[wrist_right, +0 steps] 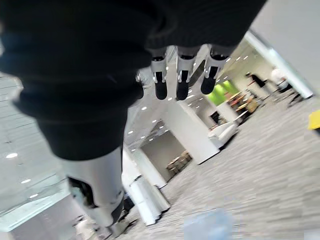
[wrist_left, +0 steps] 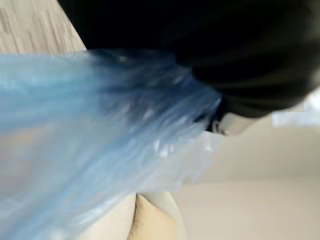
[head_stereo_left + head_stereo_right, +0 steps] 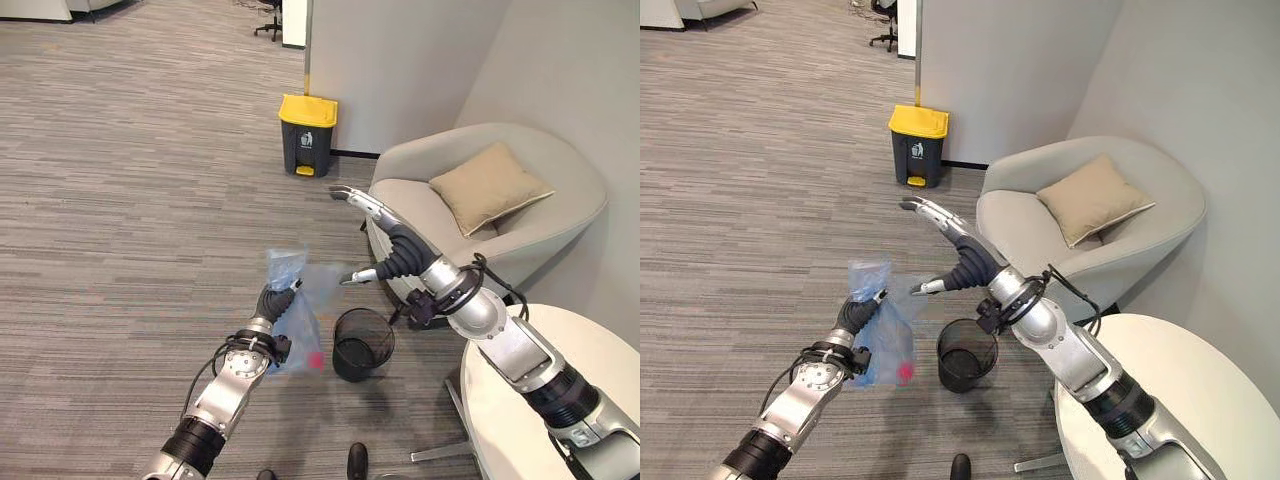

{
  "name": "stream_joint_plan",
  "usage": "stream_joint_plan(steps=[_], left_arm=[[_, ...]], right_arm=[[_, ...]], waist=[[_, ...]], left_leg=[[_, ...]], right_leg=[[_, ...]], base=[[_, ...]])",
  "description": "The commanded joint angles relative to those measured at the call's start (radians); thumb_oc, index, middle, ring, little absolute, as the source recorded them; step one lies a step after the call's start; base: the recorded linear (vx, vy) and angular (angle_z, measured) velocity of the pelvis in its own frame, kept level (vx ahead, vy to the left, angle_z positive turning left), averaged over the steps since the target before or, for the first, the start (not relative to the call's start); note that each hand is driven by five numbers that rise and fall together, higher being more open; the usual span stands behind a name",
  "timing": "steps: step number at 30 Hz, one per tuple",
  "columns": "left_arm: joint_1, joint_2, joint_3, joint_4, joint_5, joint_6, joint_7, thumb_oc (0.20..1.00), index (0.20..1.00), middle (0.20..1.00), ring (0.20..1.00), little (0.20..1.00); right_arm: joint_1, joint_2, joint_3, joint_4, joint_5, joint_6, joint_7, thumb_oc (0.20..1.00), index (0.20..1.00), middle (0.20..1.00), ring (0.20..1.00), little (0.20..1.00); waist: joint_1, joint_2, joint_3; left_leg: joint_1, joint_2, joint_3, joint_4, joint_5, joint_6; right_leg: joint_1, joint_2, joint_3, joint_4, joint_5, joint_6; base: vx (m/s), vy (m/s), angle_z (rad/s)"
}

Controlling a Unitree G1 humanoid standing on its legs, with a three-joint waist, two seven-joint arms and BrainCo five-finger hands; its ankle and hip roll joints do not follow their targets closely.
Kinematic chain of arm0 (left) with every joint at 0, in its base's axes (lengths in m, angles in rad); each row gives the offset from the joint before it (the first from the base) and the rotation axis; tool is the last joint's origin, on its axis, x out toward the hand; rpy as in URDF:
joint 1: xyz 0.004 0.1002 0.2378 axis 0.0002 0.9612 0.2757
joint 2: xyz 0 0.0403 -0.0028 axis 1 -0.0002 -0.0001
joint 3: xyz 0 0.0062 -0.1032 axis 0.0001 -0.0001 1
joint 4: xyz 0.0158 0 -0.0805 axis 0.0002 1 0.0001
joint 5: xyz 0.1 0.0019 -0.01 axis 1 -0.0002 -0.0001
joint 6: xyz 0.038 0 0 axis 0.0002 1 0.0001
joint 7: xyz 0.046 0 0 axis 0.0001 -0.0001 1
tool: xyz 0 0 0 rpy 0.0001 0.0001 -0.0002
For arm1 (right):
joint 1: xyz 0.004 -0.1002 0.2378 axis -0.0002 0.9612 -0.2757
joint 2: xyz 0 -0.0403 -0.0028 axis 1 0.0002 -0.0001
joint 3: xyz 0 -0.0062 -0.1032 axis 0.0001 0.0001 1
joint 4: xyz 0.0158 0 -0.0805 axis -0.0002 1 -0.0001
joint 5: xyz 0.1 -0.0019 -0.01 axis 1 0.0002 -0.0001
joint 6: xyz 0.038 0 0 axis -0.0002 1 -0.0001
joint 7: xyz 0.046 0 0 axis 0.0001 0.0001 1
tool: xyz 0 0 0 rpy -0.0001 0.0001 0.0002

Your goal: Gather garbage on tea table into small bin, then transfer packed bag to large trash can.

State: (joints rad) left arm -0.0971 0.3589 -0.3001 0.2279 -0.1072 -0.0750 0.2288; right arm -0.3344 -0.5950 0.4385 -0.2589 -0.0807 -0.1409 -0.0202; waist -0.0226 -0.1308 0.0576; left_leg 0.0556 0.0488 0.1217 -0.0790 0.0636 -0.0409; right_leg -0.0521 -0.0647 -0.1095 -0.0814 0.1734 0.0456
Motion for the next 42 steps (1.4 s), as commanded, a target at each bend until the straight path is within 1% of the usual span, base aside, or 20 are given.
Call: stream_joint_plan(steps=[1,3,4,8,9,11,13,20,22,27,28,29,30,32,36,38,39,40,41,42], left_arm=[[-0.013,0.018,0.053,-0.019,-0.035,-0.069,-0.025,0.2,0.2,0.2,0.2,0.2],[0.009,0.02,0.064,-0.016,-0.045,-0.067,-0.034,0.2,0.2,0.2,0.2,0.2],[0.06,0.021,0.106,0.009,-0.082,-0.065,-0.062,0.2,0.2,0.2,0.2,0.2],[0.156,0.025,0.176,0.049,-0.147,-0.054,-0.128,0.2,0.2,0.2,0.2,0.2],[0.194,0.025,0.211,0.072,-0.173,-0.05,-0.153,0.2,0.2,0.2,0.2,0.2],[0.213,0.031,0.225,0.077,-0.175,-0.046,-0.167,0.2,0.2,0.2,0.2,0.2],[0.272,0.04,0.278,0.109,-0.178,-0.037,-0.202,0.2,0.2,0.2,0.2,0.2],[0.348,-0.003,0.35,0.158,-0.258,-0.026,-0.23,0.2,0.2,0.2,0.2,0.2],[0.341,-0.022,0.367,0.181,-0.303,-0.028,-0.215,0.2,0.2,0.2,0.2,0.2],[0.32,-0.014,0.371,0.178,-0.282,-0.037,-0.202,0.2,0.2,0.2,0.2,0.2],[0.3,-0.003,0.36,0.174,-0.26,-0.044,-0.198,0.2,0.2,0.2,0.2,0.2],[0.299,-0.003,0.36,0.174,-0.26,-0.044,-0.198,0.2,0.2,0.2,0.2,0.2],[0.289,-0.002,0.354,0.167,-0.257,-0.047,-0.192,0.2,0.2,0.2,0.2,0.2],[0.277,0.0,0.346,0.166,-0.253,-0.049,-0.192,0.2,0.2,0.2,0.2,0.2],[0.262,-0.004,0.33,0.181,-0.25,-0.047,-0.186,0.2,0.2,0.2,0.2,0.2],[0.265,-0.005,0.328,0.169,-0.255,-0.046,-0.178,0.2,0.2,0.2,0.2,0.2],[0.262,0.0,0.33,0.162,-0.248,-0.046,-0.174,0.2,0.2,0.2,0.2,0.2],[0.262,0.0,0.33,0.162,-0.248,-0.046,-0.174,0.2,0.2,0.2,0.2,0.2],[0.243,0.019,0.32,0.157,-0.239,-0.049,-0.167,0.2,0.2,0.2,0.2,0.2],[0.243,0.019,0.32,0.157,-0.239,-0.049,-0.167,0.2,0.2,0.2,0.2,0.2]], right_arm=[[0.094,-0.023,-0.089,-0.014,-0.012,-0.036,-0.013,1.0,1.0,1.0,1.0,1.0],[0.139,-0.022,-0.112,-0.002,-0.017,-0.03,-0.007,1.0,1.0,1.0,1.0,1.0],[0.242,-0.007,-0.154,0.079,-0.018,-0.015,0.002,1.0,1.0,1.0,1.0,1.0],[0.393,0.032,-0.228,0.233,-0.051,0.021,0.023,1.0,1.0,1.0,1.0,1.0],[0.439,0.059,-0.249,0.319,-0.049,0.036,0.028,1.0,1.0,1.0,1.0,1.0],[0.458,0.066,-0.263,0.349,-0.049,0.04,0.031,1.0,1.0,1.0,1.0,1.0],[0.498,0.099,-0.307,0.447,-0.021,0.046,0.036,1.0,1.0,1.0,1.0,1.0],[0.532,0.119,-0.349,0.513,-0.029,0.048,0.029,1.0,1.0,1.0,1.0,1.0],[0.515,0.13,-0.356,0.537,-0.019,0.048,0.013,1.0,1.0,1.0,1.0,1.0],[0.488,0.131,-0.366,0.572,-0.01,0.044,-0.019,1.0,1.0,1.0,1.0,1.0],[0.482,0.13,-0.373,0.588,0.002,0.045,-0.034,1.0,1.0,1.0,1.0,1.0],[0.482,0.13,-0.373,0.589,0.002,0.045,-0.034,1.0,1.0,1.0,1.0,1.0],[0.48,0.131,-0.374,0.596,0.004,0.046,-0.043,1.0,1.0,1.0,1.0,1.0],[0.475,0.128,-0.372,0.61,-0.002,0.052,-0.051,1.0,1.0,1.0,1.0,1.0],[0.45,0.137,-0.358,0.632,-0.007,0.065,-0.06,1.0,1.0,1.0,1.0,1.0],[0.435,0.144,-0.351,0.635,-0.017,0.071,-0.061,1.0,1.0,1.0,1.0,1.0],[0.423,0.151,-0.343,0.637,-0.027,0.076,-0.061,1.0,1.0,1.0,1.0,1.0],[0.422,0.151,-0.343,0.637,-0.027,0.076,-0.061,1.0,1.0,1.0,1.0,1.0],[0.413,0.154,-0.336,0.634,-0.028,0.078,-0.065,1.0,1.0,1.0,1.0,1.0],[0.413,0.154,-0.336,0.634,-0.028,0.078,-0.065,1.0,1.0,1.0,1.0,1.0]], waist=[[-0.013,0.015,-0.017],[-0.013,0.016,-0.019],[-0.018,0.022,-0.015],[-0.026,0.036,-0.01],[-0.027,0.043,-0.006],[-0.028,0.045,-0.005],[-0.028,0.057,0.006],[-0.019,0.067,0.024],[-0.011,0.066,0.052],[-0.002,0.063,0.086],[-0.004,0.061,0.098],[-0.004,0.061,0.097],[-0.008,0.062,0.098],[-0.012,0.064,0.097],[-0.005,0.06,0.093],[0.006,0.065,0.097],[0.013,0.073,0.106],[0.013,0.072,0.105],[0.007,0.08,0.12],[0.008,0.079,0.119]], left_leg=[[-0.019,-0.017,-0.007,-0.001,-0.088,0.009],[-0.019,-0.016,-0.007,-0.002,-0.088,0.009],[-0.02,-0.016,-0.005,-0.001,-0.087,0.009],[-0.02,-0.018,-0.006,0.0,-0.086,0.01],[-0.022,-0.02,-0.009,0.001,-0.084,0.01],[-0.022,-0.02,-0.009,0.002,-0.084,0.01],[-0.025,-0.021,-0.013,0.005,-0.081,0.01],[-0.039,-0.021,-0.028,0.029,-0.086,0.01],[-0.085,-0.021,-0.041,0.091,-0.094,0.007],[-0.174,-0.021,-0.04,0.188,-0.104,-0.014],[-0.205,-0.005,0.005,0.226,-0.105,-0.019],[-0.208,-0.004,0.004,0.23,-0.106,-0.019],[-0.211,0.009,0.041,0.236,-0.112,-0.019],[-0.203,0.029,0.092,0.245,-0.129,-0.01],[-0.21,0.021,0.091,0.255,-0.15,0.007],[-0.207,0.0,0.075,0.251,-0.167,0.028],[-0.197,-0.018,0.072,0.247,-0.184,0.05],[-0.197,-0.019,0.073,0.247,-0.184,0.051],[-0.185,-0.037,0.06,0.24,-0.189,0.066],[-0.186,-0.038,0.061,0.24,-0.189,0.067]], right_leg=[[0.076,0.008,0.002,0.041,-0.187,0.069],[0.076,0.007,0.002,0.041,-0.187,0.069],[0.075,0.006,0.0,0.043,-0.188,0.07],[0.076,0.004,-0.003,0.046,-0.193,0.068],[0.075,0.004,-0.006,0.049,-0.196,0.067],[0.076,0.003,-0.007,0.049,-0.197,0.066],[0.075,0.003,-0.01,0.052,-0.202,0.062],[0.073,0.003,-0.015,0.065,-0.217,0.054],[0.059,-0.001,-0.019,0.078,-0.221,0.046],[0.037,-0.018,-0.061,0.083,-0.222,0.038],[0.033,-0.035,-0.098,0.083,-0.22,0.038],[0.032,-0.034,-0.098,0.083,-0.22,0.038],[0.03,-0.042,-0.12,0.081,-0.219,0.039],[0.035,-0.051,-0.149,0.08,-0.222,0.043],[0.044,-0.074,-0.162,0.104,-0.234,0.055],[0.03,-0.1,-0.153,0.161,-0.248,0.064],[-0.009,-0.138,-0.141,0.256,-0.241,0.074],[-0.011,-0.139,-0.139,0.259,-0.242,0.074],[-0.061,-0.147,-0.103,0.362,-0.221,0.082],[-0.064,-0.149,-0.101,0.365,-0.223,0.082]], base=[[0.0,0.0,0.0],[0.0,0.0,0.0],[0.0,0.0,0.0],[0.0,0.0,0.0],[0.0,0.0,0.0],[0.0,0.0,0.0],[0.0,0.0,0.0],[-0.01,-0.021,0.02],[-0.09,-0.043,0.13],[-0.1,-0.013,0.37],[-0.05,0.015,0.56],[-0.05,0.033,0.64],[0.01,0.039,0.74],[0.06,0.068,0.63],[0.11,0.112,0.45],[0.14,0.262,0.03],[0.12,0.238,0.02],[0.14,0.27,-0.01],[0.08,0.128,0.01],[0.18,0.202,0.13]])
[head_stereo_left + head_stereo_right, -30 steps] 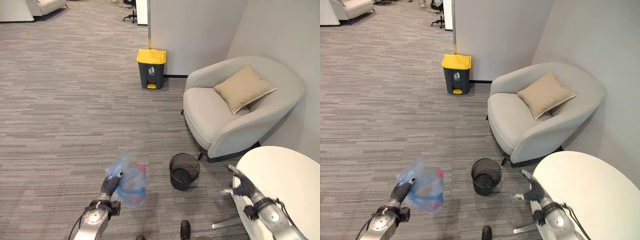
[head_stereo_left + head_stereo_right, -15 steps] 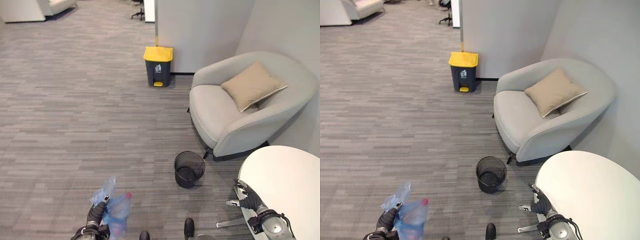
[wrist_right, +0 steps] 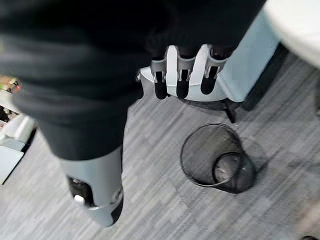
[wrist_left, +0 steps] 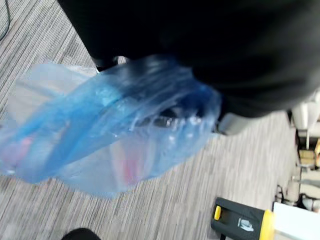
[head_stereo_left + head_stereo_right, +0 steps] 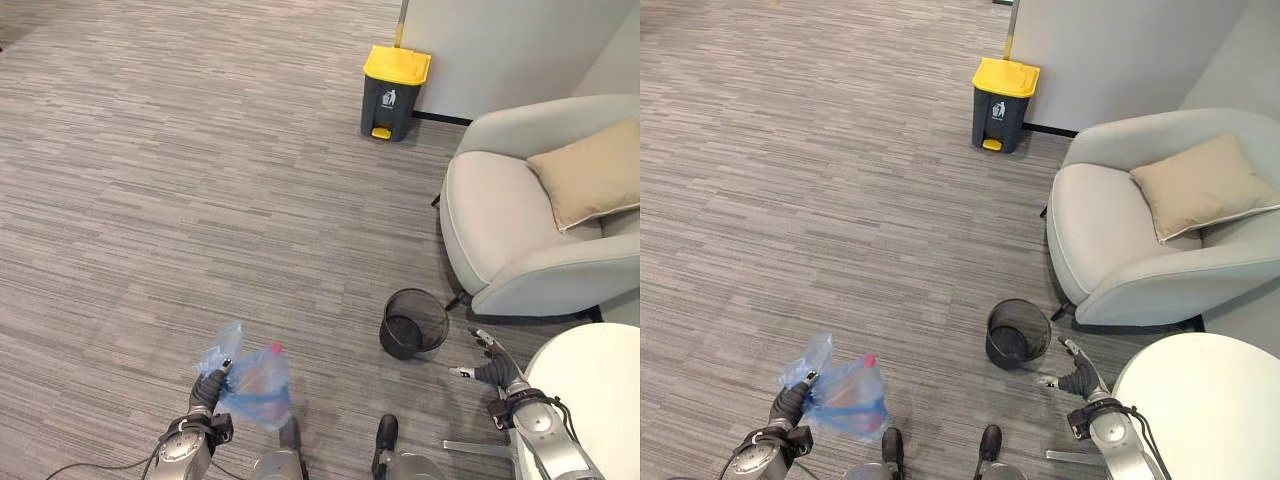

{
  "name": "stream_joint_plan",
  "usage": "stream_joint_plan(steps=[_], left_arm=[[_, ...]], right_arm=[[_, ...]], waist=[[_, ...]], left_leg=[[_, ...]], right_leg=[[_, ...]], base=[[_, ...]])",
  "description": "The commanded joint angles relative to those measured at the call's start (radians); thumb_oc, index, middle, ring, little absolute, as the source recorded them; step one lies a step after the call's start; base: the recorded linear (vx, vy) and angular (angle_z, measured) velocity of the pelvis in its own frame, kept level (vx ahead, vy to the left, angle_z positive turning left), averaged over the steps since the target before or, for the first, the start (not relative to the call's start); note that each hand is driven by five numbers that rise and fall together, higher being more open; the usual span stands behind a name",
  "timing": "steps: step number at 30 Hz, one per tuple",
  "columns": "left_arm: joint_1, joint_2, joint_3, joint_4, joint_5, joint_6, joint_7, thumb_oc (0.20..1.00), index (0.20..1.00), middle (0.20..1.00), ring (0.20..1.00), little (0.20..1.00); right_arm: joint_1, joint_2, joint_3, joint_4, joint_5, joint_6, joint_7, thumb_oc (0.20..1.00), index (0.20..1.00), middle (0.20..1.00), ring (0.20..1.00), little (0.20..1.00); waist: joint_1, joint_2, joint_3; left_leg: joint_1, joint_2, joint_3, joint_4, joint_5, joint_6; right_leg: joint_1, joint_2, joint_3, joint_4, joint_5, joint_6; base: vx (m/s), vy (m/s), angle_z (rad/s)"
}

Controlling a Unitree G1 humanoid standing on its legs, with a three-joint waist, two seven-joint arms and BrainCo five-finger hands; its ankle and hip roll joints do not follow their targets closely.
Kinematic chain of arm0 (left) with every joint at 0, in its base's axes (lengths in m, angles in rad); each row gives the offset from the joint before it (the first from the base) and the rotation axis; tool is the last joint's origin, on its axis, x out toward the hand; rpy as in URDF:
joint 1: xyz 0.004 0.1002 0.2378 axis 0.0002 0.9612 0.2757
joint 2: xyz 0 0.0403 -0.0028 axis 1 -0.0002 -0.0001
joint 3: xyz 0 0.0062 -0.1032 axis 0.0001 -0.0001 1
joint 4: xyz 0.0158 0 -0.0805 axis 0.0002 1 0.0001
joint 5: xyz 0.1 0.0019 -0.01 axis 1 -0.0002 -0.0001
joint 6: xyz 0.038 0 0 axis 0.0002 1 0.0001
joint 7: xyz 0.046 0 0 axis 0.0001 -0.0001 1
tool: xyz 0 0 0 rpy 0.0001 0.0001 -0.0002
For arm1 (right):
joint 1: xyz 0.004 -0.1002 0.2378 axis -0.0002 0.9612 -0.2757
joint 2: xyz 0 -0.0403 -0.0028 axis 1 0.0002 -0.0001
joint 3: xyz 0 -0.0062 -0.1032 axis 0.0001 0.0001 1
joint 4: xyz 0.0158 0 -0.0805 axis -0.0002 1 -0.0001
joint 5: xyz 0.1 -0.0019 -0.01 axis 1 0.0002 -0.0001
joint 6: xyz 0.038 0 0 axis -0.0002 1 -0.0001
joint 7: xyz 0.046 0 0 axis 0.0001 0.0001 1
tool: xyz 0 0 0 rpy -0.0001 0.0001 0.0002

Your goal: Gather garbage on tea table into small bin, then transfer packed bag to large trash can.

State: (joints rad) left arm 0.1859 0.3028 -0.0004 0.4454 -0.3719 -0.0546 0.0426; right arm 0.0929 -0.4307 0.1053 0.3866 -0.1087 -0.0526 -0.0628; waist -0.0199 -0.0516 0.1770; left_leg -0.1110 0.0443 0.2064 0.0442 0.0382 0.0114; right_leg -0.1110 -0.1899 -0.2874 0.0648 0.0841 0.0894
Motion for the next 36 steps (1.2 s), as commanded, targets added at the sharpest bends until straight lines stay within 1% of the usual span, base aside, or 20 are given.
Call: stream_joint_plan(steps=[1,2,6,7,9,13,14,16,18,20,21,23,24,25,27,28,31,34,35,36], left_arm=[[-0.051,0.081,0.007,-0.064,0.032,-0.07,0.017,0.2,0.2,0.2,0.2,0.2],[-0.065,0.086,0.001,-0.065,0.033,-0.074,0.016,0.2,0.2,0.2,0.2,0.2],[-0.079,0.085,-0.015,-0.06,0.037,-0.074,0.016,0.2,0.2,0.2,0.2,0.2],[-0.093,0.08,-0.016,-0.05,0.039,-0.07,0.02,0.2,0.2,0.2,0.2,0.2],[-0.105,0.067,-0.029,-0.045,0.046,-0.073,0.018,0.2,0.2,0.2,0.2,0.2],[-0.088,0.063,-0.042,-0.059,0.054,-0.072,0.002,0.2,0.2,0.2,0.2,0.2],[-0.084,0.06,-0.045,-0.059,0.053,-0.071,0.002,0.2,0.2,0.2,0.2,0.2],[-0.071,0.056,-0.046,-0.064,0.049,-0.072,-0.006,0.2,0.2,0.2,0.2,0.2],[-0.071,0.058,-0.054,-0.067,0.045,-0.069,-0.016,0.2,0.2,0.2,0.2,0.2],[-0.072,0.057,-0.057,-0.071,0.036,-0.07,-0.015,0.2,0.2,0.2,0.2,0.2],[-0.079,0.054,-0.061,-0.067,0.033,-0.069,-0.011,0.2,0.2,0.2,0.2,0.2],[-0.091,0.047,-0.061,-0.061,0.025,-0.068,-0.006,0.2,0.2,0.2,0.2,0.2],[-0.091,0.044,-0.062,-0.063,0.022,-0.07,-0.006,0.2,0.2,0.2,0.2,0.2],[-0.09,0.046,-0.061,-0.07,0.022,-0.069,-0.007,0.2,0.2,0.2,0.2,0.2],[-0.084,0.047,-0.059,-0.076,0.028,-0.069,-0.005,0.2,0.2,0.2,0.2,0.2],[-0.084,0.047,-0.059,-0.076,0.028,-0.069,-0.005,0.2,0.2,0.2,0.2,0.2],[-0.081,0.044,-0.058,-0.076,0.037,-0.068,0.002,0.2,0.2,0.2,0.2,0.2],[-0.077,0.043,-0.06,-0.083,0.048,-0.066,0.007,0.2,0.2,0.2,0.2,0.2],[-0.055,0.048,-0.052,-0.1,0.06,-0.065,0.0,0.2,0.2,0.2,0.2,0.2],[-0.055,0.048,-0.052,-0.1,0.06,-0.065,0.0,0.2,0.2,0.2,0.2,0.2]], right_arm=[[-0.015,-0.009,0.002,-0.013,0.0,-0.009,-0.028,1.0,1.0,1.0,1.0,1.0],[-0.025,-0.017,0.011,-0.006,-0.001,-0.011,-0.031,1.0,1.0,1.0,1.0,1.0],[-0.035,-0.027,0.021,-0.005,0.004,-0.014,-0.034,1.0,1.0,1.0,1.0,1.0],[-0.031,-0.028,0.023,-0.001,0.0,-0.009,-0.036,1.0,1.0,1.0,1.0,1.0],[-0.025,-0.032,0.026,0.011,-0.007,-0.005,-0.036,1.0,1.0,1.0,1.0,1.0],[-0.001,-0.038,0.021,0.008,-0.004,-0.011,-0.032,1.0,1.0,1.0,1.0,1.0],[0.005,-0.047,0.02,0.008,-0.008,-0.012,-0.03,1.0,1.0,1.0,1.0,1.0],[0.013,-0.051,0.017,0.004,-0.013,-0.015,-0.027,1.0,1.0,1.0,1.0,1.0],[0.014,-0.059,0.011,-0.002,-0.001,-0.024,-0.028,1.0,1.0,1.0,1.0,1.0],[0.008,-0.068,0.007,0.001,0.014,-0.029,-0.034,1.0,1.0,1.0,1.0,1.0],[0.008,-0.075,0.002,0.003,0.018,-0.026,-0.038,1.0,1.0,1.0,1.0,1.0],[-0.002,-0.084,0.003,0.005,0.025,-0.022,-0.041,1.0,1.0,1.0,1.0,1.0],[-0.004,-0.085,0.0,0.007,0.027,-0.021,-0.04,1.0,1.0,1.0,1.0,1.0],[-0.005,-0.09,-0.005,0.009,0.03,-0.019,-0.042,1.0,1.0,1.0,1.0,1.0],[-0.003,-0.093,-0.007,0.019,0.032,-0.018,-0.044,1.0,1.0,1.0,1.0,1.0],[-0.003,-0.093,-0.007,0.019,0.032,-0.018,-0.044,1.0,1.0,1.0,1.0,1.0],[-0.003,-0.081,-0.004,0.041,0.032,-0.014,-0.055,1.0,1.0,1.0,1.0,1.0],[-0.005,-0.061,-0.008,0.064,0.041,-0.009,-0.063,1.0,1.0,1.0,1.0,1.0],[-0.005,-0.045,-0.015,0.065,0.05,-0.009,-0.056,1.0,1.0,1.0,1.0,1.0],[-0.005,-0.045,-0.016,0.064,0.05,-0.008,-0.056,1.0,1.0,1.0,1.0,1.0]], waist=[[-0.015,0.006,0.011],[-0.026,0.007,0.016],[-0.043,0.0,0.026],[-0.057,-0.007,0.029],[-0.077,-0.005,0.032],[-0.086,0.0,0.01],[-0.092,0.013,0.005],[-0.104,0.027,-0.011],[-0.11,0.029,-0.015],[-0.11,0.024,-0.01],[-0.106,0.018,-0.001],[-0.091,0.005,0.01],[-0.084,-0.001,0.014],[-0.068,-0.009,0.02],[-0.05,-0.011,0.026],[-0.049,-0.012,0.027],[-0.017,0.002,0.027],[0.007,0.009,0.019],[0.024,0.012,0.005],[0.026,0.014,0.005]], left_leg=[[0.006,-0.049,-0.051,0.096,-0.168,0.02],[0.026,-0.062,-0.064,0.081,-0.177,0.023],[0.083,-0.077,-0.083,0.053,-0.207,0.027],[0.133,-0.097,-0.105,0.038,-0.235,0.025],[0.197,-0.106,-0.139,0.025,-0.271,0.016],[0.24,-0.1,-0.158,0.026,-0.302,-0.002],[0.249,-0.079,-0.153,0.048,-0.307,-0.018],[0.237,-0.044,-0.137,0.11,-0.251,-0.057],[0.181,0.001,-0.118,0.271,-0.14,-0.092],[0.129,0.029,-0.092,0.407,-0.072,-0.096],[0.091,0.041,-0.079,0.465,-0.071,-0.085],[0.005,0.034,-0.056,0.475,-0.125,-0.054],[-0.028,0.031,-0.046,0.458,-0.141,-0.047],[-0.088,0.021,-0.035,0.381,-0.16,-0.04],[-0.145,0.01,-0.04,0.295,-0.125,-0.049],[-0.143,0.01,-0.039,0.293,-0.124,-0.049],[-0.212,-0.004,-0.065,0.14,0.009,-0.077],[-0.259,-0.012,-0.057,0.052,0.058,-0.085],[-0.245,-0.012,-0.071,0.039,0.065,-0.082],[-0.245,-0.009,-0.07,0.037,0.068,-0.082]], right_leg=[[-0.067,0.041,0.164,0.278,-0.149,0.028],[-0.115,0.075,0.186,0.251,-0.14,0.022],[-0.18,0.097,0.166,0.173,-0.094,0.024],[-0.235,0.108,0.146,0.09,-0.05,0.041],[-0.255,0.107,0.097,0.018,-0.016,0.055],[-0.224,0.098,0.092,0.022,-0.018,0.035],[-0.221,0.105,0.097,0.047,-0.029,0.025],[-0.205,0.109,0.089,0.068,-0.05,0.005],[-0.159,0.13,0.089,0.066,-0.075,-0.023],[-0.116,0.147,0.098,0.06,-0.106,-0.053],[-0.095,0.149,0.11,0.059,-0.123,-0.063],[-0.059,0.147,0.134,0.054,-0.146,-0.066],[-0.037,0.144,0.144,0.049,-0.152,-0.063],[-0.005,0.139,0.158,0.041,-0.167,-0.056],[0.034,0.144,0.171,0.028,-0.184,-0.051],[0.035,0.143,0.172,0.028,-0.184,-0.051],[0.107,0.174,0.199,0.005,-0.211,-0.051],[0.182,0.185,0.241,-0.003,-0.248,-0.046],[0.234,0.185,0.278,0.002,-0.278,-0.039],[0.232,0.187,0.28,0.001,-0.274,-0.04]], base=[[0.22,0.116,0.39],[0.23,0.114,0.46],[0.27,-0.025,0.25],[0.48,-0.089,0.13],[0.51,-0.129,0.18],[0.4,-0.162,0.42],[0.28,-0.153,0.49],[0.34,-0.215,0.44],[0.32,-0.255,0.22],[0.3,-0.22,-0.1],[0.26,-0.154,-0.21],[0.29,-0.097,-0.43],[0.43,-0.05,-0.55],[0.41,-0.012,-0.44],[0.31,0.003,-0.33],[0.24,-0.006,-0.54],[0.34,0.002,-0.83],[0.53,0.072,-0.54],[0.52,0.108,-0.31],[0.53,0.118,-0.35]])
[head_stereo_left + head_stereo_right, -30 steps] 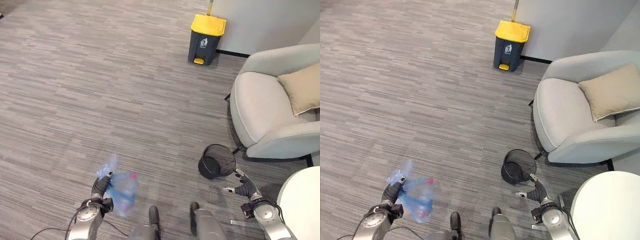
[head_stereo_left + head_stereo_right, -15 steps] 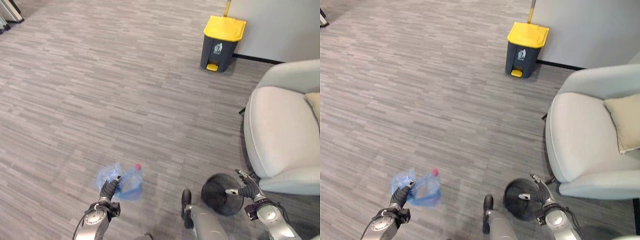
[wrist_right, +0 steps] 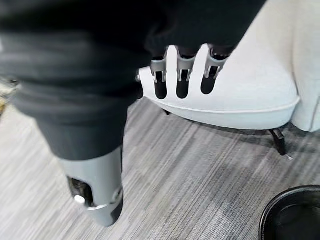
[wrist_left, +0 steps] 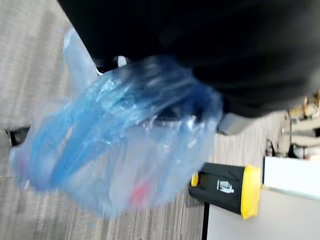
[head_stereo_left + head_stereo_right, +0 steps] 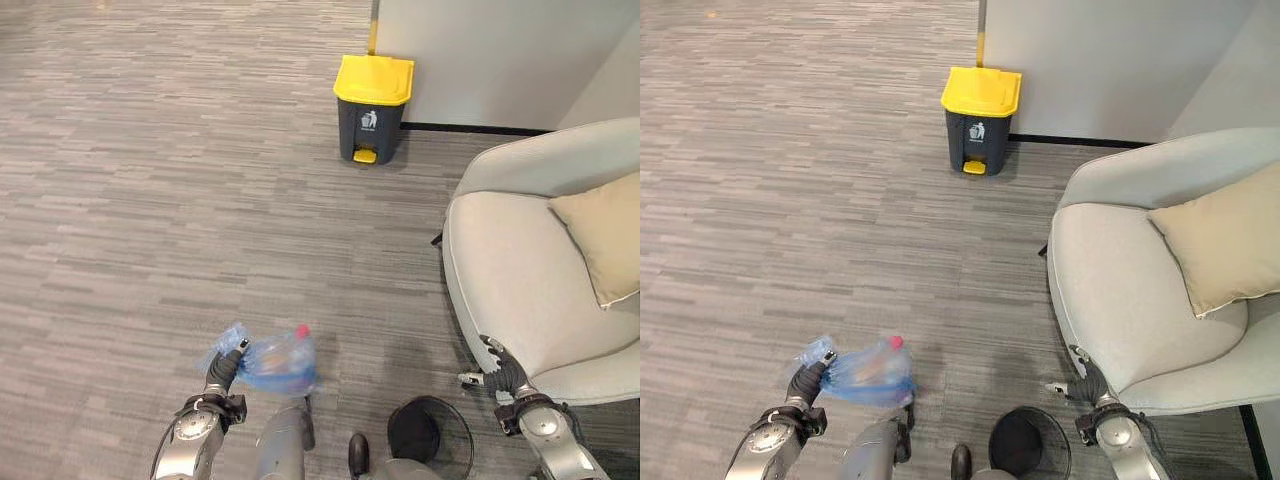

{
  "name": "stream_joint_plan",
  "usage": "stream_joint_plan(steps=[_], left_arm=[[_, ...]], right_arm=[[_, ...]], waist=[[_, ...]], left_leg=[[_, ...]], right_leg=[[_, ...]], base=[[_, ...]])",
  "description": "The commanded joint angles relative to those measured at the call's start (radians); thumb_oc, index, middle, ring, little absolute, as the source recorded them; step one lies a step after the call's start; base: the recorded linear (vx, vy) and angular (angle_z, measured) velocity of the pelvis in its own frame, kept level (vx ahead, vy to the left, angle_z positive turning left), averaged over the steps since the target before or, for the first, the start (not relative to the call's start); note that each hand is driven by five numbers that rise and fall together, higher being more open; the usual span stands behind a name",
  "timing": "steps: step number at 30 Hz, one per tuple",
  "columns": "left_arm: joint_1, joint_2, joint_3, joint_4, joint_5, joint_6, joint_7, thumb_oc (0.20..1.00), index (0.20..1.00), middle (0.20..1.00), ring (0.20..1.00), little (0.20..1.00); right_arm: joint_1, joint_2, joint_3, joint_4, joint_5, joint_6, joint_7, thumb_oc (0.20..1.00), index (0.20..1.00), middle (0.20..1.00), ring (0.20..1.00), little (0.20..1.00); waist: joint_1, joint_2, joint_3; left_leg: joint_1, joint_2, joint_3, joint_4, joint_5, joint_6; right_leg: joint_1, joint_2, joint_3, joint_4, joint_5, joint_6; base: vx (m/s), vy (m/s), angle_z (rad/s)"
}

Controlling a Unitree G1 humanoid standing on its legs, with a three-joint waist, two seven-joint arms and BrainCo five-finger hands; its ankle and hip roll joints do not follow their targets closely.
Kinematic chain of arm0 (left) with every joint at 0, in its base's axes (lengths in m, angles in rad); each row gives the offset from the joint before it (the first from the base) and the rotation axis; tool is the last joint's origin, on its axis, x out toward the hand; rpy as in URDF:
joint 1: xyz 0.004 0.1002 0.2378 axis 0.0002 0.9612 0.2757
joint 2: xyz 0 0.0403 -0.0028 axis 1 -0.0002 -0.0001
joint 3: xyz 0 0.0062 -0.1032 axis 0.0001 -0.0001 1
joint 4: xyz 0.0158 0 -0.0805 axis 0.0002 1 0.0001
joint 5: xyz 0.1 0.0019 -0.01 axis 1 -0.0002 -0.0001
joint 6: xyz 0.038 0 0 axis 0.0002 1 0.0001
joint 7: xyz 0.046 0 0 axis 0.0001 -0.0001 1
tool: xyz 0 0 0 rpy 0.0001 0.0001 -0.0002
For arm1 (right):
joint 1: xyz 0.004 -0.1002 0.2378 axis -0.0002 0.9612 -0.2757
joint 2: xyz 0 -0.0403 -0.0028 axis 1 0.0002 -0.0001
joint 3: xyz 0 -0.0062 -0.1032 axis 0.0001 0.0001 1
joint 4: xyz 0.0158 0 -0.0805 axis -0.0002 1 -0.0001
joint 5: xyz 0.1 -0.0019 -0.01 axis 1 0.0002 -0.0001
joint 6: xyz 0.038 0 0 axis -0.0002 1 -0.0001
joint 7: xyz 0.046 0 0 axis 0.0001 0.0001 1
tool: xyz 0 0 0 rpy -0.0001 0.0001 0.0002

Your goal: Gather garbage on tea table into small bin, then transfer packed bag to large trash can.

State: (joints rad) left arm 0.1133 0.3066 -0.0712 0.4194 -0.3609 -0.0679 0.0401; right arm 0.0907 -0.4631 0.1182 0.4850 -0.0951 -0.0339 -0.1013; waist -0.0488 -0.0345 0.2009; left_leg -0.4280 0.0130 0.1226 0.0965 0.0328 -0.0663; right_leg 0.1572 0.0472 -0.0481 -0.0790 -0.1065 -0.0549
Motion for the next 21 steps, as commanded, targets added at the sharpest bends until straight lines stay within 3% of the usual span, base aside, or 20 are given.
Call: stream_joint_plan(steps=[1,2,4,5,7,8,10,12,13,15,19,21], left_arm=[[0.024,0.051,0.021,-0.08,0.056,-0.05,-0.001,0.2,0.2,0.2,0.2,0.2],[0.03,0.054,0.025,-0.084,0.059,-0.05,-0.001,0.2,0.2,0.2,0.2,0.2],[0.027,0.072,0.015,-0.087,0.07,-0.042,-0.014,0.2,0.2,0.2,0.2,0.2],[0.026,0.072,0.015,-0.087,0.07,-0.042,-0.014,0.2,0.2,0.2,0.2,0.2],[0.019,0.084,0.02,-0.083,0.074,-0.045,-0.008,0.2,0.2,0.2,0.2,0.2],[0.016,0.09,0.022,-0.091,0.069,-0.05,-0.002,0.2,0.2,0.2,0.2,0.2],[0.014,0.09,0.023,-0.092,0.063,-0.051,-0.001,0.2,0.2,0.2,0.2,0.2],[0.013,0.094,0.026,-0.092,0.061,-0.051,0.004,0.2,0.2,0.2,0.2,0.2],[0.006,0.088,0.026,-0.087,0.055,-0.051,0.009,0.2,0.2,0.2,0.2,0.2],[-0.003,0.081,0.03,-0.077,0.056,-0.052,0.012,0.2,0.2,0.2,0.2,0.2],[-0.009,0.071,0.025,-0.074,0.064,-0.058,0.011,0.2,0.2,0.2,0.2,0.2],[-0.001,0.059,0.018,-0.074,0.061,-0.059,0.008,0.2,0.2,0.2,0.2,0.2]], right_arm=[[0.005,-0.006,-0.033,-0.03,0.04,-0.029,-0.018,1.0,1.0,1.0,1.0,1.0],[0.005,0.0,-0.031,-0.026,0.039,-0.029,-0.014,1.0,1.0,1.0,1.0,1.0],[-0.003,0.023,-0.033,-0.019,0.04,-0.031,-0.005,1.0,1.0,1.0,1.0,1.0],[-0.003,0.023,-0.033,-0.019,0.04,-0.031,-0.005,1.0,1.0,1.0,1.0,1.0],[-0.022,0.031,-0.024,-0.025,0.04,-0.035,-0.007,1.0,1.0,1.0,1.0,1.0],[-0.05,0.032,-0.004,-0.028,0.032,-0.032,-0.005,1.0,1.0,1.0,1.0,1.0],[-0.058,0.028,0.002,-0.029,0.03,-0.031,-0.003,1.0,1.0,1.0,1.0,1.0],[-0.074,0.021,0.009,-0.033,0.032,-0.03,-0.001,1.0,1.0,1.0,1.0,1.0],[-0.078,0.017,0.014,-0.033,0.033,-0.025,-0.003,1.0,1.0,1.0,1.0,1.0],[-0.073,0.022,0.011,-0.032,0.036,-0.021,-0.003,1.0,1.0,1.0,1.0,1.0],[-0.048,0.024,-0.001,-0.04,0.044,-0.024,-0.008,1.0,1.0,1.0,1.0,1.0],[-0.043,0.015,-0.002,-0.049,0.051,-0.033,-0.006,1.0,1.0,1.0,1.0,1.0]], waist=[[0.055,-0.008,-0.031],[0.06,-0.014,-0.037],[0.051,-0.035,-0.046],[0.053,-0.033,-0.048],[0.048,-0.034,-0.041],[0.04,-0.021,-0.026],[0.036,-0.01,-0.023],[0.021,0.005,-0.009],[-0.001,-0.004,0.007],[-0.013,-0.008,0.012],[-0.037,-0.007,0.006],[-0.042,0.011,-0.003]], left_leg=[[0.074,0.02,0.004,0.007,0.073,0.003],[0.067,0.004,-0.012,0.034,0.064,0.013],[0.114,-0.025,-0.008,0.058,0.008,0.053],[0.111,-0.022,-0.007,0.057,0.011,0.053],[0.157,-0.028,0.012,0.041,-0.021,0.075],[0.221,-0.024,0.031,0.016,-0.051,0.089],[0.249,-0.02,0.033,0.0,-0.062,0.091],[0.316,-0.013,0.04,-0.026,-0.096,0.091],[0.398,-0.032,0.033,-0.038,-0.146,0.086],[0.442,-0.042,0.02,-0.042,-0.177,0.075],[0.53,-0.036,-0.017,-0.062,-0.23,0.051],[0.541,-0.003,-0.014,-0.006,-0.231,0.02]], right_leg=[[-0.016,-0.064,0.046,0.147,-0.087,0.112],[-0.011,-0.08,0.056,0.163,-0.078,0.122],[-0.074,-0.131,0.085,0.348,0.031,0.17],[-0.079,-0.128,0.088,0.348,0.034,0.169],[-0.155,-0.141,0.095,0.442,0.107,0.19],[-0.248,-0.151,0.054,0.462,0.109,0.185],[-0.286,-0.144,0.03,0.453,0.093,0.179],[-0.369,-0.138,-0.046,0.412,0.06,0.17],[-0.439,-0.142,-0.111,0.278,0.101,0.177],[-0.466,-0.148,-0.15,0.18,0.129,0.189],[-0.477,-0.15,-0.148,0.102,0.168,0.206],[-0.462,-0.156,-0.155,0.159,0.176,0.176]], base=[[0.34,0.103,-0.51],[0.67,0.209,-0.66],[0.5,0.187,-0.57],[0.21,0.098,-0.37],[0.31,0.125,-0.33],[0.41,0.149,-0.43],[0.29,0.086,-0.37],[0.49,0.023,-0.01],[0.68,-0.054,0.08],[0.59,-0.115,-0.04],[0.41,-0.149,0.29],[0.52,-0.266,0.58]])
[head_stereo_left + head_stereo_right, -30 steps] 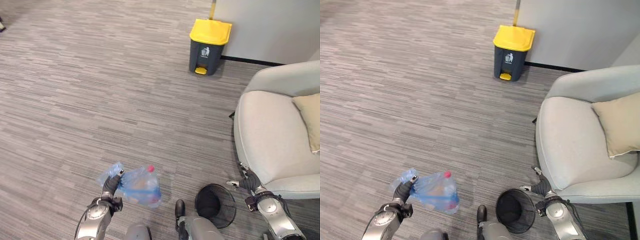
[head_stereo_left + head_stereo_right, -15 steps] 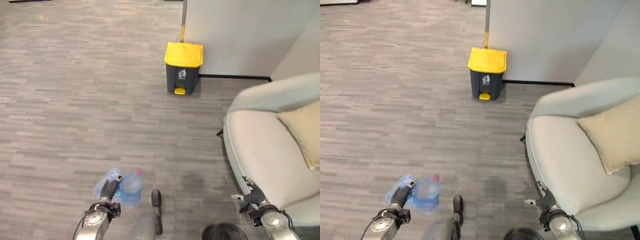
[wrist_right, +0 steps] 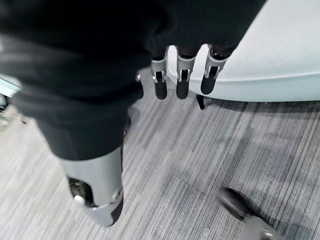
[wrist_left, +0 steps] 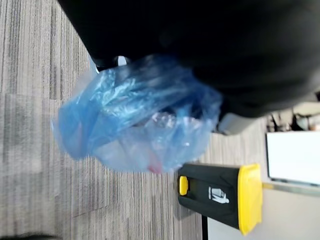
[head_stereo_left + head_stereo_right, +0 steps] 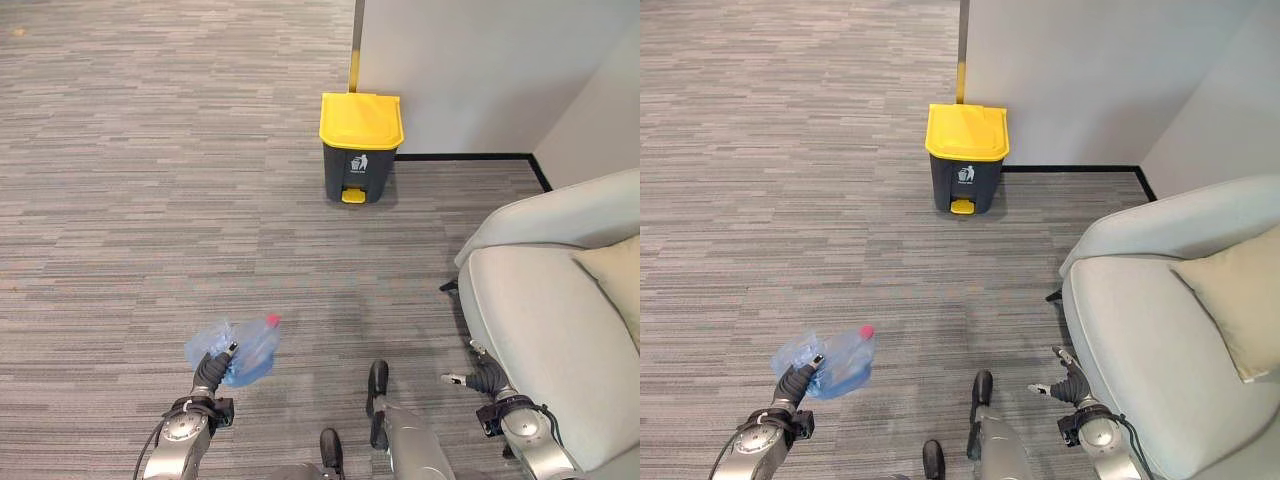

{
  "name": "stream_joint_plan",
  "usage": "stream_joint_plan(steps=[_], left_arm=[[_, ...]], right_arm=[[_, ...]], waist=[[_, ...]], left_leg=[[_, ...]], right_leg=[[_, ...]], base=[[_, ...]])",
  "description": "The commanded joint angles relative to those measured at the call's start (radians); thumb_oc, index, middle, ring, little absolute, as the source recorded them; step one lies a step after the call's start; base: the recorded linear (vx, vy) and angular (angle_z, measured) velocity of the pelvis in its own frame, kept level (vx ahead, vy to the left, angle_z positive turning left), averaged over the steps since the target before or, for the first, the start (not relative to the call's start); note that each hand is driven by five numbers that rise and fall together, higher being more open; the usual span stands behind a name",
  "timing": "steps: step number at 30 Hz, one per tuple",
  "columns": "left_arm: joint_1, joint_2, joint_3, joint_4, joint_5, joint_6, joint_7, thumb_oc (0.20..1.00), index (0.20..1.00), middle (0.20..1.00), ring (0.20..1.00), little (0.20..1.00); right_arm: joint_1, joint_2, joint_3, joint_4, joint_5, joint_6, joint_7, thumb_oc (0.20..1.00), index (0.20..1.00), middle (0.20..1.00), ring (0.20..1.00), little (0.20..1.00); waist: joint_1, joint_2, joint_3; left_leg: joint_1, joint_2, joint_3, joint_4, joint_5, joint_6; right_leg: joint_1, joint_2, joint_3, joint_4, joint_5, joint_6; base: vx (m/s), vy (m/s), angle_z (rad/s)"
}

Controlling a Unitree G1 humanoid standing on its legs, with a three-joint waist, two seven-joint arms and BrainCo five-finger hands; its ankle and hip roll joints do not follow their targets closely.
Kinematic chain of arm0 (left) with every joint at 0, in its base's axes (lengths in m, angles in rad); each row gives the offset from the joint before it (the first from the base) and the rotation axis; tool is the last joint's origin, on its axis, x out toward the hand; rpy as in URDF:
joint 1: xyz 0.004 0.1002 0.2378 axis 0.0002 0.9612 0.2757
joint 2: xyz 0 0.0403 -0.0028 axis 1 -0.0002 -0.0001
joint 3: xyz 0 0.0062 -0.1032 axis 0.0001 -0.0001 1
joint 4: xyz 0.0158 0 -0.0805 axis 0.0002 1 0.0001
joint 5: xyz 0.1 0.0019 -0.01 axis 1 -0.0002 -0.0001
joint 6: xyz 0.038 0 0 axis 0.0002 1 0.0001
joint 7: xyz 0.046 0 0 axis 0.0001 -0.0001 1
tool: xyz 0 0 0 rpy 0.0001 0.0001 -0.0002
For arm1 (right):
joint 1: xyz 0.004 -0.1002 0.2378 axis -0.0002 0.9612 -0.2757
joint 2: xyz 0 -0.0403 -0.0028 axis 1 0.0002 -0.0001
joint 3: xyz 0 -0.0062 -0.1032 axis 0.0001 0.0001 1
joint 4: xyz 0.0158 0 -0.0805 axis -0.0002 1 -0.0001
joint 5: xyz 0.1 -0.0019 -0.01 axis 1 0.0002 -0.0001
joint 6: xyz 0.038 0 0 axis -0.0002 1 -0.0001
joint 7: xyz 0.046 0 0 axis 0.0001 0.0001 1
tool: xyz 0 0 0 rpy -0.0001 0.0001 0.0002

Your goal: Gather garbage on tea table into small bin, then transfer packed bag to large trash can.

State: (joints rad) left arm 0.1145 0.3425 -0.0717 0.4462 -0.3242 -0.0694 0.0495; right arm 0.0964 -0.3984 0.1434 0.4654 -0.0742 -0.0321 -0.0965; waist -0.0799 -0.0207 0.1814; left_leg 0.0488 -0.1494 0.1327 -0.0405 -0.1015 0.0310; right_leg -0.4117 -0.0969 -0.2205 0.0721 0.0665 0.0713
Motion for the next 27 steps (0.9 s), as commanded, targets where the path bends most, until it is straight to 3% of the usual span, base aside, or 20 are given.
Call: stream_joint_plan(steps=[1,2,3,4,5,7,9,12,13,15,17,21,23,24,26,27], left_arm=[[0.003,0.019,0.015,-0.102,0.018,-0.055,-0.008,0.2,0.2,0.2,0.2,0.2],[0.003,0.019,0.016,-0.102,0.018,-0.055,-0.008,0.2,0.2,0.2,0.2,0.2],[0.011,0.016,0.014,-0.106,0.016,-0.052,-0.013,0.2,0.2,0.2,0.2,0.2],[0.018,0.015,0.01,-0.11,0.009,-0.048,-0.021,0.2,0.2,0.2,0.2,0.2],[0.016,0.011,0.008,-0.11,0.006,-0.047,-0.021,0.2,0.2,0.2,0.2,0.2],[0.014,0.01,0.009,-0.104,0.002,-0.046,-0.019,0.2,0.2,0.2,0.2,0.2],[0.01,0.008,0.006,-0.1,-0.003,-0.042,-0.015,0.2,0.2,0.2,0.2,0.2],[0.0,0.005,-0.001,-0.095,-0.004,-0.037,-0.015,0.2,0.2,0.2,0.2,0.2],[0.003,0.006,-0.007,-0.092,0.003,-0.035,-0.018,0.2,0.2,0.2,0.2,0.2],[0.006,0.007,-0.007,-0.092,0.007,-0.035,-0.017,0.2,0.2,0.2,0.2,0.2],[0.01,0.005,-0.009,-0.098,0.011,-0.04,-0.012,0.2,0.2,0.2,0.2,0.2],[0.026,0.011,0.006,-0.108,0.034,-0.043,-0.01,0.2,0.2,0.2,0.2,0.2],[0.033,0.016,0.012,-0.117,0.045,-0.045,-0.009,0.2,0.2,0.2,0.2,0.2],[0.036,0.025,0.017,-0.117,0.051,-0.044,-0.011,0.2,0.2,0.2,0.2,0.2],[0.03,0.032,0.016,-0.117,0.052,-0.042,-0.012,0.2,0.2,0.2,0.2,0.2],[0.016,0.051,0.017,-0.114,0.056,-0.043,-0.012,0.2,0.2,0.2,0.2,0.2]], right_arm=[[-0.051,-0.055,-0.027,-0.034,0.024,-0.033,-0.008,1.0,1.0,1.0,1.0,1.0],[-0.052,-0.055,-0.027,-0.034,0.024,-0.033,-0.008,1.0,1.0,1.0,1.0,1.0],[-0.049,-0.062,-0.027,-0.04,0.019,-0.038,-0.01,1.0,1.0,1.0,1.0,1.0],[-0.049,-0.074,-0.029,-0.059,0.031,-0.043,-0.006,1.0,1.0,1.0,1.0,1.0],[-0.049,-0.077,-0.03,-0.058,0.033,-0.046,-0.01,1.0,1.0,1.0,1.0,1.0],[-0.046,-0.083,-0.033,-0.057,0.039,-0.046,-0.011,1.0,1.0,1.0,1.0,1.0],[-0.038,-0.092,-0.04,-0.059,0.045,-0.04,-0.012,1.0,1.0,1.0,1.0,1.0],[-0.038,-0.1,-0.052,-0.052,0.057,-0.039,-0.017,1.0,1.0,1.0,1.0,1.0],[-0.034,-0.101,-0.059,-0.04,0.06,-0.036,-0.02,1.0,1.0,1.0,1.0,1.0],[-0.034,-0.101,-0.058,-0.036,0.06,-0.034,-0.021,1.0,1.0,1.0,1.0,1.0],[-0.039,-0.088,-0.048,-0.01,0.059,-0.031,-0.03,1.0,1.0,1.0,1.0,1.0],[-0.035,-0.073,-0.038,0.007,0.043,-0.026,-0.023,1.0,1.0,1.0,1.0,1.0],[-0.039,-0.058,-0.033,0.02,0.031,-0.024,-0.012,1.0,1.0,1.0,1.0,1.0],[-0.045,-0.043,-0.027,0.047,0.029,-0.023,-0.008,1.0,1.0,1.0,1.0,1.0],[-0.051,-0.038,-0.024,0.057,0.023,-0.02,-0.004,1.0,1.0,1.0,1.0,1.0],[-0.054,-0.037,-0.024,0.062,0.022,-0.019,-0.006,1.0,1.0,1.0,1.0,1.0]], waist=[[-0.01,0.005,0.013],[-0.013,0.001,0.01],[-0.015,0.009,0.006],[-0.009,0.013,0.01],[-0.008,0.007,0.01],[-0.008,0.006,0.011],[0.0,-0.004,0.02],[0.017,-0.019,0.029],[0.029,-0.024,0.03],[0.04,-0.022,0.031],[0.075,-0.006,0.032],[0.097,-0.004,0.011],[0.103,-0.013,-0.003],[0.108,-0.022,-0.017],[0.11,-0.024,-0.022],[0.102,-0.025,-0.019]], left_leg=[[0.052,0.178,-0.018,0.175,-0.073,-0.093],[0.046,0.174,-0.021,0.174,-0.068,-0.092],[0.027,0.199,-0.02,0.249,-0.022,-0.112],[-0.027,0.239,-0.021,0.416,0.061,-0.119],[-0.054,0.241,-0.023,0.48,0.089,-0.114],[-0.064,0.252,-0.018,0.518,0.115,-0.107],[-0.124,0.261,-0.006,0.58,0.092,-0.087],[-0.227,0.222,0.002,0.514,0.017,-0.061],[-0.284,0.201,0.009,0.417,0.009,-0.061],[-0.305,0.19,0.008,0.353,0.033,-0.066],[-0.372,0.165,0.001,0.179,0.173,-0.1],[-0.357,0.158,0.007,0.13,0.18,-0.089],[-0.351,0.131,-0.015,0.16,0.157,-0.07],[-0.325,0.123,0.01,0.163,0.13,-0.048],[-0.314,0.119,0.013,0.16,0.119,-0.037],[-0.29,0.112,0.026,0.158,0.095,-0.025]], right_leg=[[0.116,-0.013,0.005,0.027,-0.011,0.039],[0.112,-0.017,0.005,0.025,-0.008,0.039],[0.125,-0.007,0.0,0.035,-0.027,0.021],[0.165,0.018,0.006,0.053,-0.073,-0.016],[0.18,0.024,0.01,0.052,-0.086,-0.032],[0.201,0.038,0.021,0.056,-0.107,-0.047],[0.237,0.042,0.045,0.065,-0.138,-0.059],[0.302,0.039,0.075,0.048,-0.169,-0.051],[0.341,0.037,0.085,0.033,-0.184,-0.041],[0.362,0.042,0.095,0.023,-0.189,-0.038],[0.442,0.071,0.118,-0.019,-0.2,-0.03],[0.503,0.068,0.149,-0.036,-0.22,-0.015],[0.52,0.037,0.163,-0.019,-0.224,0.008],[0.51,0.003,0.179,0.017,-0.202,0.037],[0.489,-0.006,0.19,0.062,-0.179,0.048],[0.45,-0.022,0.184,0.15,-0.13,0.07]], base=[[0.23,-0.157,0.62],[0.21,-0.156,0.6],[0.34,-0.253,0.31],[0.45,-0.326,0.16],[0.33,-0.241,0.02],[0.28,-0.151,-0.21],[0.32,-0.144,-0.19],[0.34,-0.035,-0.28],[0.46,0.016,-0.23],[0.29,0.023,-0.24],[0.41,0.032,-0.43],[0.44,0.106,-0.59],[0.45,0.172,-0.68],[0.52,0.227,-0.36],[0.31,0.15,-0.34],[0.16,0.084,-0.32]])
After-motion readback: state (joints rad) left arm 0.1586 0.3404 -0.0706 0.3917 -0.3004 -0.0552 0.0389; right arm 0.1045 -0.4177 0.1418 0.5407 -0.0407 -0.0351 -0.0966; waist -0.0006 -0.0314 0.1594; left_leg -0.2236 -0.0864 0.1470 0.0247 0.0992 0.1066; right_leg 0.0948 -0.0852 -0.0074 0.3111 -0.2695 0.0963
